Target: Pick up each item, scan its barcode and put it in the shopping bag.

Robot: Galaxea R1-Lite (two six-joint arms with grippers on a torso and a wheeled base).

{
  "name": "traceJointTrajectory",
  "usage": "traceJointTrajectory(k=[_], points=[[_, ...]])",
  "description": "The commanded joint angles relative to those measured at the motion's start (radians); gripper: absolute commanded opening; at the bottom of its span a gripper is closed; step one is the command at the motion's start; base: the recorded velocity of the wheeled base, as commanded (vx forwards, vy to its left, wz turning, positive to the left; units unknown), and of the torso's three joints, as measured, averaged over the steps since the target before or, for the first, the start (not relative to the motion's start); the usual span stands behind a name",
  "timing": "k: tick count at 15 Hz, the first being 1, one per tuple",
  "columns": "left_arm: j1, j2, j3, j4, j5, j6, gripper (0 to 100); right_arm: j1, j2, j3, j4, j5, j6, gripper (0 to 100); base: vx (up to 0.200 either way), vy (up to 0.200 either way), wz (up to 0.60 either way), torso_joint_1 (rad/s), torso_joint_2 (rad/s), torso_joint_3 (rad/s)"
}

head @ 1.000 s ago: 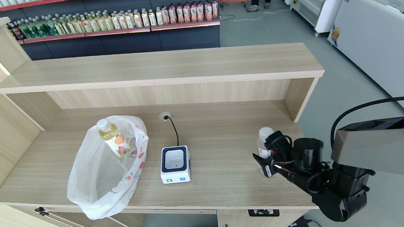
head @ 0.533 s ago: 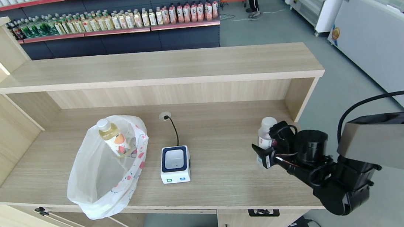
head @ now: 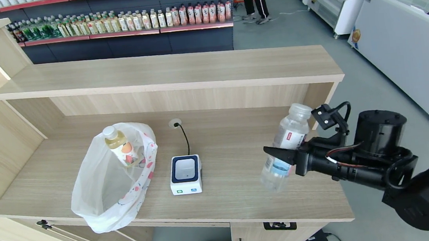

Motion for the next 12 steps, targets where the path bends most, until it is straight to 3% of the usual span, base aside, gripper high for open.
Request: traceJointTrajectory(k=[1, 4, 7, 12], points=[[0.0, 0.0, 0.0, 0.0, 0.0, 0.0, 100, 0.044, -0.123, 0.035, 0.021, 0.016, 0.013, 0, 0.0, 0.0, 0.0, 0.0, 0.0, 0.0], [0.0, 0.0, 0.0, 0.0, 0.0, 0.0, 100, 0.094, -0.197, -0.099, 0.167, 0.017, 0.2, 0, 0.0, 0.0, 0.0, 0.0, 0.0, 0.0], [0.0, 0.0, 0.0, 0.0, 0.0, 0.0, 100, 0.136, -0.237, -0.091, 0.179, 0.033, 0.353, 0, 0.0, 0.0, 0.0, 0.0, 0.0, 0.0], [0.0, 0.0, 0.0, 0.0, 0.0, 0.0, 100, 0.182, -0.202, -0.04, 0.147, 0.148, 0.384, 0, 0.0, 0.0, 0.0, 0.0, 0.0, 0.0]])
